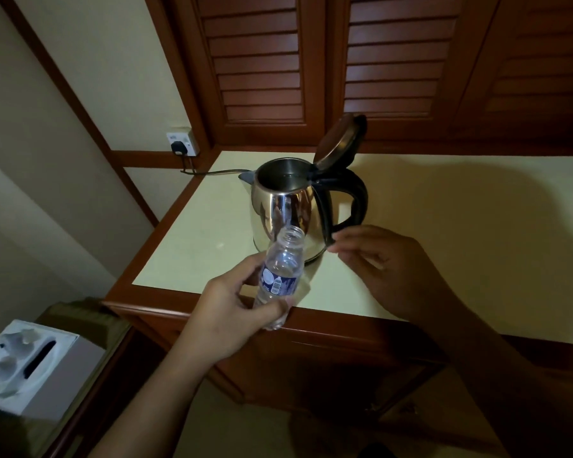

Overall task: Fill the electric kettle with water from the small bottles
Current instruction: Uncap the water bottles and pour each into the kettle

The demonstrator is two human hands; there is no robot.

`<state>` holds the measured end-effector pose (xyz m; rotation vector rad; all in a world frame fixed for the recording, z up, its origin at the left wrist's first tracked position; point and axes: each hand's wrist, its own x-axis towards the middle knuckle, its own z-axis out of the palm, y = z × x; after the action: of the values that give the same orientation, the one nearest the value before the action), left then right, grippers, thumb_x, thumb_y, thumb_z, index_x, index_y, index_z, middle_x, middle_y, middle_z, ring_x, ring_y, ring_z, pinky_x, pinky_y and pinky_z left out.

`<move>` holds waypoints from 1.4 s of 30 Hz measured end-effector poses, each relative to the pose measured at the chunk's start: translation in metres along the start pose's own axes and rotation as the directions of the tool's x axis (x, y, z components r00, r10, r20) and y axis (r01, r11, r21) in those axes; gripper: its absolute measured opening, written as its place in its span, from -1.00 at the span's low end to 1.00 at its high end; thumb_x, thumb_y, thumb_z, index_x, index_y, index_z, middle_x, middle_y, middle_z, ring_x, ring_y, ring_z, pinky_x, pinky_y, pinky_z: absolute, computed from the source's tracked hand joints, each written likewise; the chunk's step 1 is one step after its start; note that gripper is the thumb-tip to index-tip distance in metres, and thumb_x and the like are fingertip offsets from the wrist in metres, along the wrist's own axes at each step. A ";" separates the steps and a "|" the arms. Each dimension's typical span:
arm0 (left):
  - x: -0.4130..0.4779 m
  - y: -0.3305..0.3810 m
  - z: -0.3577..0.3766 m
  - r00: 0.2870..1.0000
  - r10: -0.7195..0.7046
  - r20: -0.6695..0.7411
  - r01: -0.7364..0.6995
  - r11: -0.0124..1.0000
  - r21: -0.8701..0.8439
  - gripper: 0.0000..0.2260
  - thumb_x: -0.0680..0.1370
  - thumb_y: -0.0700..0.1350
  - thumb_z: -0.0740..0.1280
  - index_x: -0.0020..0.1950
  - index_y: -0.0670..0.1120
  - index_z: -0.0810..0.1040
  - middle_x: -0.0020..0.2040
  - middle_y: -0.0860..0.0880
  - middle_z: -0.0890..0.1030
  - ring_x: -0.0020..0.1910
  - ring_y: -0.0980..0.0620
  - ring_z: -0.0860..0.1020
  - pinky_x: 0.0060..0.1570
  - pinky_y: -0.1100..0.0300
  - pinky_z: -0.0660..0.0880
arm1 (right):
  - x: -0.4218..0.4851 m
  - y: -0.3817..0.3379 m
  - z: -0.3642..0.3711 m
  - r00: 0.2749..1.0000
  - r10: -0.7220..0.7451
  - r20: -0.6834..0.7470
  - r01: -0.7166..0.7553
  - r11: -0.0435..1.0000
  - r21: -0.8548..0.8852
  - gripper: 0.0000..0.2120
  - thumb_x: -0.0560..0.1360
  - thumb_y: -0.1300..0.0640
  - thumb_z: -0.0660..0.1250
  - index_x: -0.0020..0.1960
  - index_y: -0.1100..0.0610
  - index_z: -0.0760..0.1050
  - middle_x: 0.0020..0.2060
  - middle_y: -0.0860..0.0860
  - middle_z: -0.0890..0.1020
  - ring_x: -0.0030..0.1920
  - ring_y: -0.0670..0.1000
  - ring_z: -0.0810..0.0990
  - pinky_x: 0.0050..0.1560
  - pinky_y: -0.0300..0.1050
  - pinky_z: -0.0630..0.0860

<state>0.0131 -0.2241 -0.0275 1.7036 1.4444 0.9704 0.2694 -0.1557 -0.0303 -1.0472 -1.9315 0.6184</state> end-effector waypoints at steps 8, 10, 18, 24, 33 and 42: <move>0.020 0.008 -0.037 0.986 0.063 -0.157 -0.037 0.986 0.160 -0.50 0.54 -0.03 0.53 0.42 0.29 0.48 0.16 0.49 0.58 0.21 0.38 0.53 -0.01 0.44 0.55 | -0.004 0.060 0.032 0.987 0.162 -0.008 -0.156 0.931 -0.329 -0.77 0.55 -0.12 0.24 -0.10 0.00 0.57 -0.12 -0.13 0.60 -0.07 -0.12 0.57 -0.01 -0.22 0.53; 0.030 0.009 -0.050 0.980 0.051 -0.193 -0.006 0.974 0.226 -0.45 0.55 0.02 0.50 0.52 0.22 0.44 0.27 0.34 0.56 0.26 0.24 0.53 0.12 0.17 0.62 | -0.004 0.061 0.034 0.988 0.151 -0.017 -0.148 0.929 -0.338 -0.85 0.54 -0.05 0.34 -0.13 0.01 0.56 -0.17 -0.12 0.60 -0.14 -0.13 0.56 -0.09 -0.31 0.49; 0.079 0.019 -0.080 0.958 0.169 -0.232 -0.006 0.819 0.574 -0.40 0.61 0.07 0.44 0.62 0.16 0.31 0.44 -0.08 0.51 0.43 -0.15 0.43 0.29 -0.05 0.42 | -0.011 0.062 0.040 0.997 0.054 -0.055 -0.076 0.821 -0.566 -0.50 0.45 -0.21 0.46 0.17 0.14 0.52 0.08 0.04 0.58 0.14 0.06 0.54 0.22 -0.10 0.46; 0.105 0.025 -0.080 0.949 0.216 -0.230 0.033 0.655 0.754 -0.39 0.63 0.09 0.40 0.65 0.14 0.25 0.48 -0.12 0.42 0.41 -0.20 0.34 0.26 -0.15 0.44 | -0.006 0.066 0.044 0.941 0.320 0.109 -0.155 0.697 -0.700 0.00 0.50 -0.52 -0.03 0.61 0.24 0.05 0.60 0.19 0.16 0.61 0.17 0.09 0.59 0.20 0.03; 0.125 0.035 -0.099 0.925 0.370 -0.085 -0.024 0.281 0.959 -0.32 0.52 -0.10 0.53 0.59 0.11 0.34 0.38 -0.19 0.49 0.37 -0.31 0.38 0.14 -0.24 0.51 | -0.005 0.070 0.045 0.939 0.318 0.132 -0.132 0.686 -0.716 0.01 0.48 -0.53 -0.14 0.63 0.21 -0.04 0.63 0.15 0.03 0.63 0.14 -0.03 0.60 0.19 -0.09; 0.128 0.053 -0.100 0.903 0.429 0.030 -0.044 0.021 0.999 -0.25 0.42 -0.20 0.57 0.55 0.08 0.36 0.44 -0.21 0.45 0.45 -0.33 0.34 0.25 -0.27 0.44 | -0.006 0.072 0.045 0.943 0.305 0.132 -0.118 0.679 -0.725 -0.05 0.51 -0.51 -0.14 0.63 0.16 -0.02 0.64 0.10 0.03 0.63 0.12 -0.05 0.60 0.16 -0.12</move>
<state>-0.0361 -0.1016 0.0804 3.0143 2.3854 0.1448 0.2641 -0.1238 -0.1091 -1.7724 -2.3564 0.0835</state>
